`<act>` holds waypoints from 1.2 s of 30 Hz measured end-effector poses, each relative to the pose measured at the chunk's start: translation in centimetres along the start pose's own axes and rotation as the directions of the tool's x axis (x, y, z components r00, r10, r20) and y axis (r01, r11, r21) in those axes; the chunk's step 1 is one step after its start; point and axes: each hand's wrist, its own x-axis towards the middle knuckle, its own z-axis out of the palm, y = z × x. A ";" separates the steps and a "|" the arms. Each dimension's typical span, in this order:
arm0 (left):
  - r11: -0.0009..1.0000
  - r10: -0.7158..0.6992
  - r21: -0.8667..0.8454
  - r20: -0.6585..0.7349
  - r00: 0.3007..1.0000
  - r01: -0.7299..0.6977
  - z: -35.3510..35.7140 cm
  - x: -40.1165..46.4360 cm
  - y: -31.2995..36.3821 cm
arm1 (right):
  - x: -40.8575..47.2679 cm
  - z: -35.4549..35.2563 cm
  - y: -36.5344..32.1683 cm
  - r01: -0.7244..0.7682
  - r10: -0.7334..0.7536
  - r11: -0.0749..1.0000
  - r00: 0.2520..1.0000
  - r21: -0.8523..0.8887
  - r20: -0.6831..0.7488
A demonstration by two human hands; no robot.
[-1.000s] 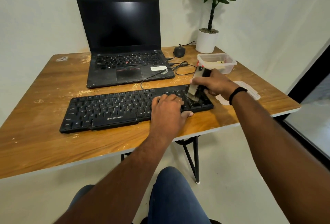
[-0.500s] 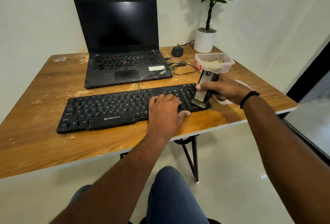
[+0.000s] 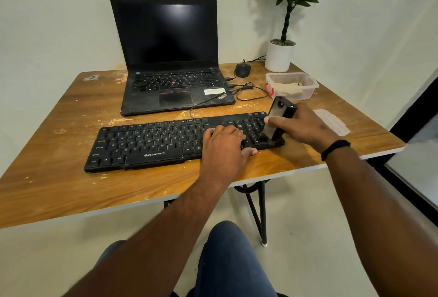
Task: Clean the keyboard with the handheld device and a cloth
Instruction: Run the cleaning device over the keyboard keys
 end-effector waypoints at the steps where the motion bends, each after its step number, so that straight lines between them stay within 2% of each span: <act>1: 1.000 0.001 0.001 -0.002 1.000 -0.001 0.0 0.0 0.0 | -0.1 -0.1 -0.4 -0.016 0.015 1.000 0.995 0.013 0.096; 2: 1.000 0.003 -0.003 -0.006 1.000 -0.003 0.0 0.0 -0.1 | -0.4 -0.2 -1.0 -0.018 0.015 1.000 0.989 0.018 0.149; 3: 1.000 0.006 -0.011 -0.013 1.000 -0.006 0.1 0.0 -0.1 | -0.4 0.1 -1.2 -0.008 0.005 1.000 0.991 0.019 0.136; 6: 1.000 0.005 -0.016 -0.026 1.000 -0.005 0.1 -0.1 -0.1 | -0.1 2.0 -1.4 0.065 -0.082 0.992 0.984 -0.108 -0.159; 7: 1.000 0.005 -0.017 -0.025 1.000 -0.005 0.1 -0.1 0.0 | 0.0 2.8 -1.5 0.067 -0.088 0.989 0.983 -0.131 -0.161; 10: 1.000 0.014 -0.014 -0.034 0.999 -0.014 0.1 -0.1 -0.1 | 0.4 2.9 -2.4 -0.005 0.014 0.996 0.995 -0.092 0.095; 11: 1.000 0.015 -0.015 -0.037 0.999 -0.016 0.1 -0.1 -0.1 | 0.7 2.5 -2.8 -0.012 0.023 0.996 0.992 -0.083 0.124; 12: 1.000 0.015 -0.022 -0.037 0.999 -0.016 0.1 -0.1 -0.2 | 1.0 2.4 -3.0 0.003 0.004 0.996 0.997 -0.092 0.079; 14: 0.999 0.018 -0.035 -0.035 0.999 -0.019 0.1 -0.1 0.0 | 1.3 2.7 -2.8 0.046 -0.076 0.983 0.983 -0.176 -0.165; 15: 0.999 0.018 -0.033 -0.032 0.999 -0.019 0.1 -0.1 0.0 | 1.3 3.2 -2.7 0.050 -0.103 0.974 0.966 -0.221 -0.237; 16: 0.999 0.019 -0.031 -0.031 0.999 -0.020 0.1 -0.1 0.0 | 1.1 3.8 -2.7 0.050 -0.115 0.964 0.965 -0.262 -0.237; 18: 0.999 0.026 -0.044 -0.029 0.999 -0.027 0.1 -0.1 0.0 | 0.8 4.3 -2.8 0.038 -0.073 0.957 0.991 -0.289 -0.112; 21: 0.998 0.018 -0.057 -0.033 0.999 -0.020 -0.1 -0.2 0.0 | 0.2 3.5 -4.3 -0.006 0.020 0.987 0.996 -0.163 0.083; 23: 0.998 0.022 -0.059 -0.039 0.999 -0.025 -0.1 -0.3 0.1 | -0.4 3.5 -4.7 0.045 -0.042 0.987 0.999 -0.157 0.024; 26: 0.996 0.024 -0.087 -0.056 0.998 -0.029 -0.6 -0.5 0.3 | -1.5 4.8 -5.4 0.154 -0.166 0.985 0.967 -0.076 -0.192; 28: 0.993 0.038 -0.110 -0.073 0.997 -0.046 -0.6 -0.6 0.2 | -2.2 5.7 -5.7 0.201 -0.187 0.980 0.939 0.018 -0.287; 33: 0.976 0.015 -0.206 -0.239 0.971 -0.066 -1.2 -1.3 -0.1 | -4.0 7.3 -6.9 0.215 -0.118 0.925 0.946 0.313 -0.303; 36: 0.947 -0.115 -0.321 -0.308 0.944 0.011 -2.2 -2.3 -0.7 | -5.1 7.9 -6.6 0.223 -0.093 0.871 0.950 0.438 -0.298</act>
